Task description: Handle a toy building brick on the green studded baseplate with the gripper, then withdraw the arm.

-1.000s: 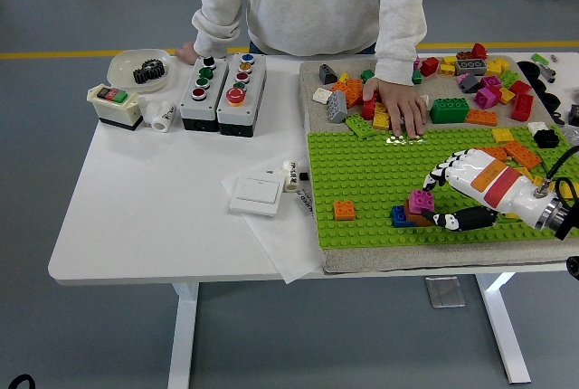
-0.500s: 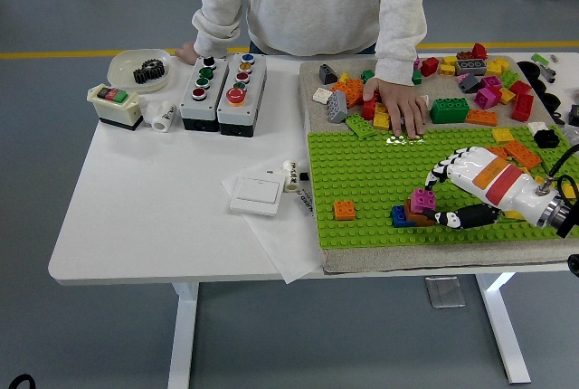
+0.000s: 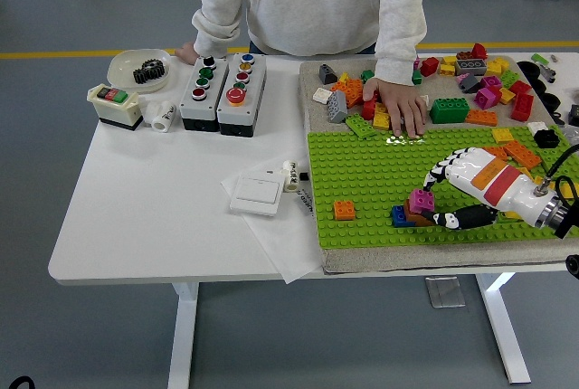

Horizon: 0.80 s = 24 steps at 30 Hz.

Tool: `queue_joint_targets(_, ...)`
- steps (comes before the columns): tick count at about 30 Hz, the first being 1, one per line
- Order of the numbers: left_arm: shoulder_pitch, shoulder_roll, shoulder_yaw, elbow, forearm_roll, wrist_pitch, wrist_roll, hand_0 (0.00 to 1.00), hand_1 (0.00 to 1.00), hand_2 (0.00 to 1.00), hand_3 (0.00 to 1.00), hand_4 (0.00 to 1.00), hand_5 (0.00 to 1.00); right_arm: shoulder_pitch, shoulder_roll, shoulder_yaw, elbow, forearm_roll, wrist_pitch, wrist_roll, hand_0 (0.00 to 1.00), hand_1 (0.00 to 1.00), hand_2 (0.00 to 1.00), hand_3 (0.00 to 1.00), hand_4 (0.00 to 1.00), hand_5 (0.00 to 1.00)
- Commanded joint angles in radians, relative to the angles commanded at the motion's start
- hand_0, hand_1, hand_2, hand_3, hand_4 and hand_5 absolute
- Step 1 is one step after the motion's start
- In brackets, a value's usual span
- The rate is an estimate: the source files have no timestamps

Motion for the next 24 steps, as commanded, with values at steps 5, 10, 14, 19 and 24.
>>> queue_joint_targets(5, 0.0, 0.0, -0.001, 0.0, 0.002, -0.001, 0.0, 0.732, 0.737, 0.74, 0.596, 0.658, 0.596, 0.004, 0.002, 0.002, 0.001, -0.001, -0.001, 0.0, 0.521, 0.521, 0.562, 0.53, 0.762, 0.564)
queue_joint_targets(10, -0.001, 0.001, 0.001, 0.0, -0.003, -0.001, -0.001, 0.733, 0.736, 0.739, 0.597, 0.66, 0.599, 0.009, 0.002, -0.001, 0.0, -0.004, -0.003, 0.0, 0.52, 0.525, 0.563, 0.529, 0.767, 0.565)
queue_joint_targets(14, -0.003, 0.001, 0.002, 0.0, -0.004, -0.001, -0.001, 0.732, 0.736, 0.739, 0.597, 0.66, 0.598, 0.012, 0.003, -0.01, 0.001, -0.006, -0.004, 0.0, 0.52, 0.527, 0.567, 0.529, 0.769, 0.566)
queue_joint_targets(19, -0.004, 0.001, 0.001, 0.001, -0.005, -0.001, -0.001, 0.731, 0.736, 0.738, 0.597, 0.659, 0.597, 0.014, 0.004, -0.017, -0.003, -0.009, -0.006, 0.0, 0.518, 0.529, 0.568, 0.53, 0.771, 0.568)
queue_joint_targets(24, -0.005, 0.001, 0.002, 0.001, -0.006, -0.001, -0.001, 0.731, 0.735, 0.738, 0.597, 0.66, 0.599, 0.016, 0.005, -0.016, -0.006, -0.012, -0.008, 0.0, 0.518, 0.53, 0.569, 0.53, 0.773, 0.568)
